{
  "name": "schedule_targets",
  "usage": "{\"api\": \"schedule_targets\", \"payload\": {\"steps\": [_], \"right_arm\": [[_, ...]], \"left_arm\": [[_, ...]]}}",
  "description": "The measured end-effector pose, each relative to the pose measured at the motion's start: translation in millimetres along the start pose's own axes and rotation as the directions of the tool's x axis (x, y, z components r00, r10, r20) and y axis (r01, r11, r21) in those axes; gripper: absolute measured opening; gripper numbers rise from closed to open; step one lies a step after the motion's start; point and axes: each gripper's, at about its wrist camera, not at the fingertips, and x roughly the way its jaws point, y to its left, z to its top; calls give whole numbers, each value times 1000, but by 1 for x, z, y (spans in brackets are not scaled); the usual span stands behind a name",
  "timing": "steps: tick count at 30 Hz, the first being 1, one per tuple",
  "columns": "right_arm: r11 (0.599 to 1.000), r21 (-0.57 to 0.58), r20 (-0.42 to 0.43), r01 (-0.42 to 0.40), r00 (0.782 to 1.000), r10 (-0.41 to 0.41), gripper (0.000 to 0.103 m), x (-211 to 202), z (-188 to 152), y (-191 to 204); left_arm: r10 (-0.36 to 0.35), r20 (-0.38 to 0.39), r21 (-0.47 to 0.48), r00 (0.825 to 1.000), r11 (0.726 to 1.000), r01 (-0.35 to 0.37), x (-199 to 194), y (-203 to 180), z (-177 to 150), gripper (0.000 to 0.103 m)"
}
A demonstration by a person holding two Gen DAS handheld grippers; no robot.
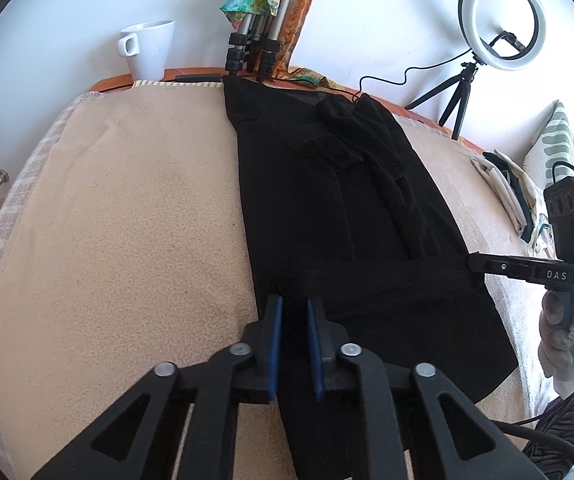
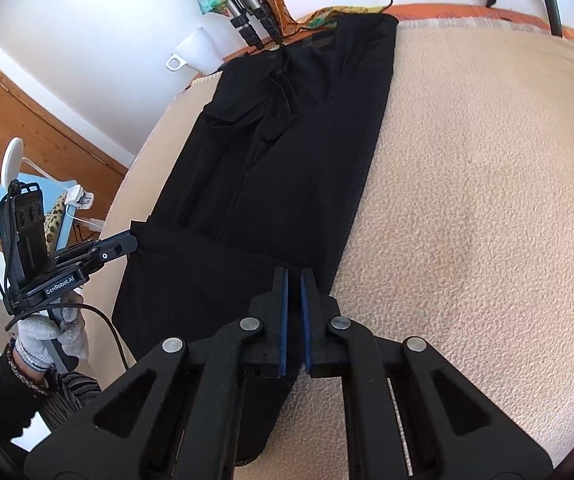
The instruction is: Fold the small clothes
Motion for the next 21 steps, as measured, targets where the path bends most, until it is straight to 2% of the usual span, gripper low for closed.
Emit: {"api": "schedule_targets", "payload": {"steps": [1,4,7,10,13,16,21], "right_arm": [[1000,5,12,-18,1000,18,7,-7,-2,-2],[1000,-14,58,-2,998,3,15,-29,-13,-2],[1000,-12,85,-29,996,30,16,-46,-23,-4],[999,-37,129,-4,992,9,16,-57,-22,-1],[998,-45,199,49,979,-39,16,-66,-12,0],[998,-26,276,61,960,-51,16,-76,6,-3],[998,-18,243,56,969,-50,16,-77,55,-12]], "left_arm": [[9,13,3,1000,1000,-9,-3,0,1,23],[35,54,30,998,999,-36,-14,-4,4,24],[10,84,13,996,1000,-11,-27,-4,8,24],[23,124,46,992,998,-29,-39,-9,18,33],[25,157,51,987,998,-33,-45,-7,35,36],[25,167,45,986,998,-33,-42,3,60,38],[1,154,14,988,1000,-4,-18,25,108,40]]}}
